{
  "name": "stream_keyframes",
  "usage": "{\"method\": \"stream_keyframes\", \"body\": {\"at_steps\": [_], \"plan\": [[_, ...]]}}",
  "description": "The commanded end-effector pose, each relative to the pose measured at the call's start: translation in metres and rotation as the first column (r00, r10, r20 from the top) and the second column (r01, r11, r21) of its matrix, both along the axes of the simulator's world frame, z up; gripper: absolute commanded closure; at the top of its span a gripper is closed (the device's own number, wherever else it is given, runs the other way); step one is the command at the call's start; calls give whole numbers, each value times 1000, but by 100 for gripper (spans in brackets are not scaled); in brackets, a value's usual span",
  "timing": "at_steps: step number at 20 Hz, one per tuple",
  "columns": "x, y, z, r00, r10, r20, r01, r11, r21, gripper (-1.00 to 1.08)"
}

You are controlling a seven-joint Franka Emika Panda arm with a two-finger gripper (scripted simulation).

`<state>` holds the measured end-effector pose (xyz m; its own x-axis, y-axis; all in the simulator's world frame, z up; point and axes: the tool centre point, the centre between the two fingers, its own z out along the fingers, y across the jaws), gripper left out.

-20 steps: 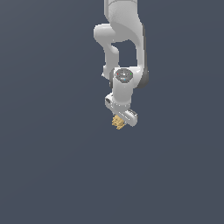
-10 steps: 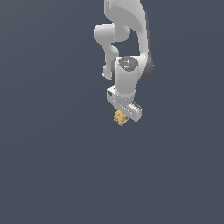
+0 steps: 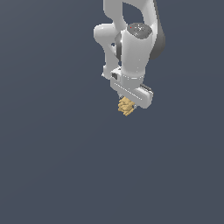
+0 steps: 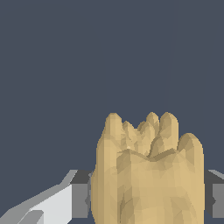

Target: Pick up the object and move it to a goal position.

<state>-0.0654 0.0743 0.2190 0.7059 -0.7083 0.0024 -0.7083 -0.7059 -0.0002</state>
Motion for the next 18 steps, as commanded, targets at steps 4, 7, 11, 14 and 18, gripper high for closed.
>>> {"method": "stream_keyframes", "body": {"at_steps": [4, 7, 11, 14, 18], "plan": [[2, 11, 58, 1000, 0, 0, 0, 1000, -1, 108], [4, 18, 89, 1000, 0, 0, 0, 1000, -1, 108], [6, 26, 130, 1000, 0, 0, 0, 1000, -1, 108], [9, 33, 160, 1000, 0, -1, 0, 1000, 0, 108], [12, 41, 198, 1000, 0, -1, 0, 1000, 0, 108]]}}
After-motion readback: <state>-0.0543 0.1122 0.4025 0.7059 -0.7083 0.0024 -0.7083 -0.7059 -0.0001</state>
